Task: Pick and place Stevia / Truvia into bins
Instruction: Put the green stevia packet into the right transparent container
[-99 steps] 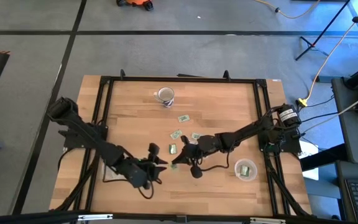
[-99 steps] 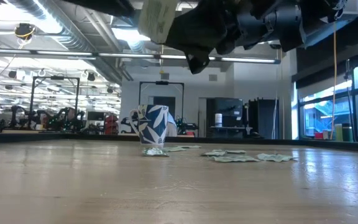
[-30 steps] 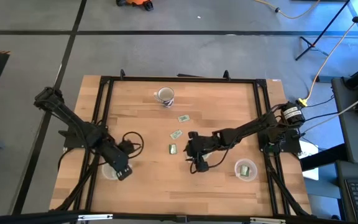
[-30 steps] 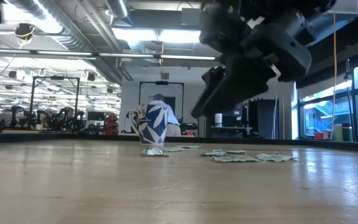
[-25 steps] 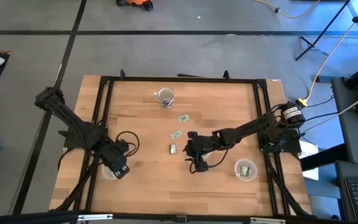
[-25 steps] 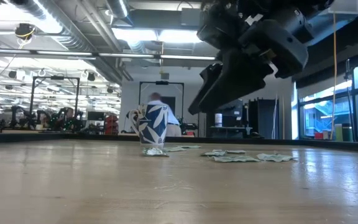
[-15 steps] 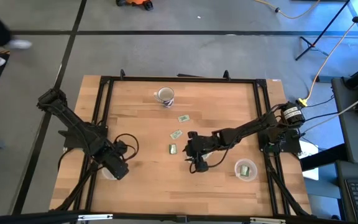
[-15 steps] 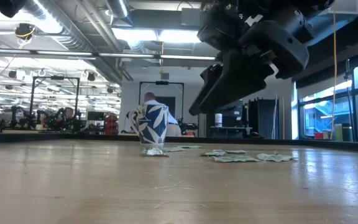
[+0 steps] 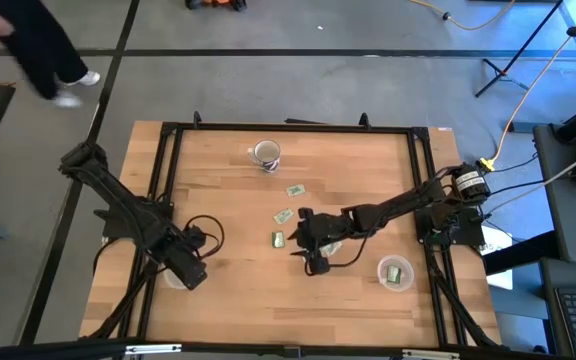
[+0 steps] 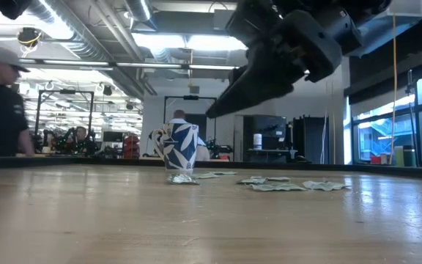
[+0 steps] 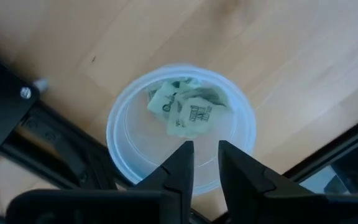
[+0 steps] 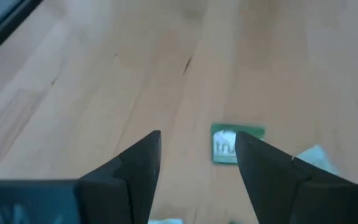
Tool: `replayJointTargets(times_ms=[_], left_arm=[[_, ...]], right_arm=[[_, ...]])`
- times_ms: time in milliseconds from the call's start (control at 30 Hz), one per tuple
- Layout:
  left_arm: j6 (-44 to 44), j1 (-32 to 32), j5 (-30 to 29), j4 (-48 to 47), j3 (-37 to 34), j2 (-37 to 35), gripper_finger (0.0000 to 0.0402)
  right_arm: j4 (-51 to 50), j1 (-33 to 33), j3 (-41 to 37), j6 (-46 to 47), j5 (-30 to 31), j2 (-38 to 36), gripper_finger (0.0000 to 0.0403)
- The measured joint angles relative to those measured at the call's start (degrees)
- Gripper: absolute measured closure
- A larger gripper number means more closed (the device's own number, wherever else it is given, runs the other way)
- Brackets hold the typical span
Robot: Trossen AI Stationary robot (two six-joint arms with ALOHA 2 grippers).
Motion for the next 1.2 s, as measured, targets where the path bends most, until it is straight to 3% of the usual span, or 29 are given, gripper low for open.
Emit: replayJointTargets(times_ms=[267,467,567,733,933,1200], left_arm=[[3.25,0.00,-5.58,7.05,0.00,-3.24,0.0343],[18.78,1.28,-23.67,16.66,0.00,-4.24,0.0343],[25.51,3.99,-28.61,20.65,0.02,-3.69,0.0338],[38.16,10.19,-28.47,25.20,0.02,-0.86,0.0325],[50.00,18.74,-27.86,30.59,0.02,4.85,0.0316],[62.12,28.07,-16.26,43.64,0.04,15.99,0.0315]], right_arm=[[0.74,-0.74,0.00,-0.52,-0.02,0.00,0.0194],[-1.12,-0.76,0.00,-0.48,-0.02,-0.14,0.0194],[-7.73,-0.72,-0.02,2.10,-0.08,-1.67,0.0194],[-20.30,-0.03,-0.02,7.65,0.08,-5.48,0.0194],[-25.28,2.30,-0.02,11.55,0.02,-8.42,0.0194],[-28.34,5.00,-0.02,13.37,1.95,-9.44,0.0194]])
